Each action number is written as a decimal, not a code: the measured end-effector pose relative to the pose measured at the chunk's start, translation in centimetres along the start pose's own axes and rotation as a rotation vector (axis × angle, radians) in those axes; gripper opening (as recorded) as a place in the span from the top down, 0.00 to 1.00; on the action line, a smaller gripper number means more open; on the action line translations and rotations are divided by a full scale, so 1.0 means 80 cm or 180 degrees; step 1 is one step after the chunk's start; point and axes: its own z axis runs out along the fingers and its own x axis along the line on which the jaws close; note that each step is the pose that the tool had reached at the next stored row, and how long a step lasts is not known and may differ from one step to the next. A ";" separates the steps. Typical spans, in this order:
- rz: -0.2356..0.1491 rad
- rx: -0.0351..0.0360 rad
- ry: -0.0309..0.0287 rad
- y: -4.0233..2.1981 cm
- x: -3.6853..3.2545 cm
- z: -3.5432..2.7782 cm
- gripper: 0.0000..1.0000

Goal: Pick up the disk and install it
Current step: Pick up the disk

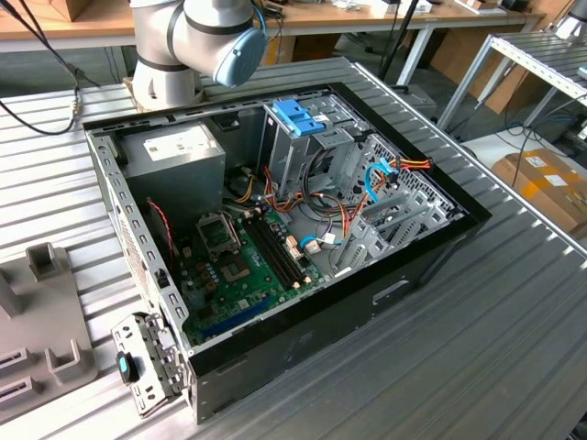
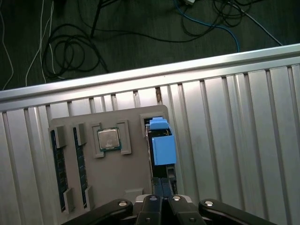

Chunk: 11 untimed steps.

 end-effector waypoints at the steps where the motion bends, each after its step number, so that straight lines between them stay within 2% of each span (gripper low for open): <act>1: 0.0000 0.0000 0.0000 0.0000 0.0001 0.0000 0.89; 11: -0.0001 0.0000 0.0000 0.0000 0.0001 0.0000 0.89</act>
